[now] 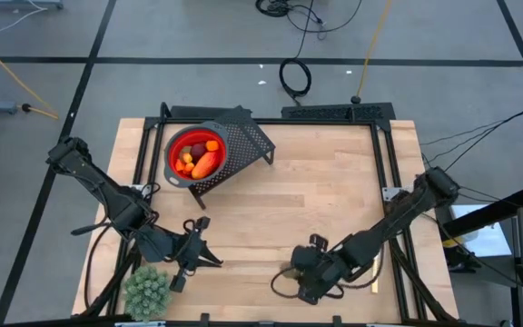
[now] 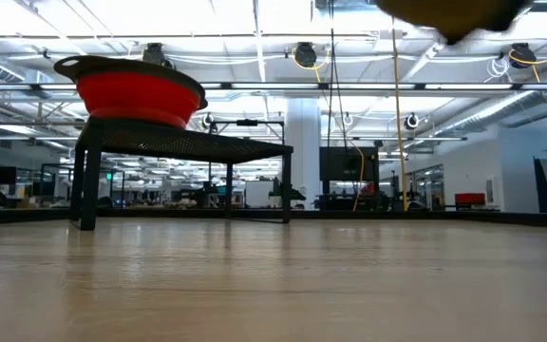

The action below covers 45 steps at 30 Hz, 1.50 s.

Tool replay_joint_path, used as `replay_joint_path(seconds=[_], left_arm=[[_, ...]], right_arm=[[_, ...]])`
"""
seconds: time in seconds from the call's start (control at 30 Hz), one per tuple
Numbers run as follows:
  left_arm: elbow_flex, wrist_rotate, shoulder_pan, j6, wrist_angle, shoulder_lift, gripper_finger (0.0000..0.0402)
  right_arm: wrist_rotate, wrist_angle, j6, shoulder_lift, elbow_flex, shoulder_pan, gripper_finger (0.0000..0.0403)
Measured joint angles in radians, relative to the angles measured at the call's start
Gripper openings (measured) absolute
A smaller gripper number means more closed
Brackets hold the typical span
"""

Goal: Pick & Place Fruit
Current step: Put the kiwi into the red strainer bowl on the shelf

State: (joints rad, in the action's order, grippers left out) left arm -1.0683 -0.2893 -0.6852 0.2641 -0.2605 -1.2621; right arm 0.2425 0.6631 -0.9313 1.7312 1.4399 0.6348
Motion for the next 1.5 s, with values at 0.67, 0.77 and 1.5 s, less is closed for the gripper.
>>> replay_joint_path(seconds=[0.67, 0.77, 1.5], left_arm=[[0.000, -0.057, 0.157, 0.009, 0.255, -0.007, 0.0034], [0.000, -0.061, 0.175, 0.026, 0.284, -0.007, 0.0060], [0.000, 0.010, 0.240, 0.131, 0.413, -0.109, 0.0286]], right_arm=[[0.229, -0.307, 0.423, -0.159, 0.002, -0.125, 0.0190], [0.228, -0.361, 0.475, -0.159, 0.002, -0.132, 0.0189], [0.202, -0.466, 0.582, -0.160, 0.002, -0.141, 0.0189]])
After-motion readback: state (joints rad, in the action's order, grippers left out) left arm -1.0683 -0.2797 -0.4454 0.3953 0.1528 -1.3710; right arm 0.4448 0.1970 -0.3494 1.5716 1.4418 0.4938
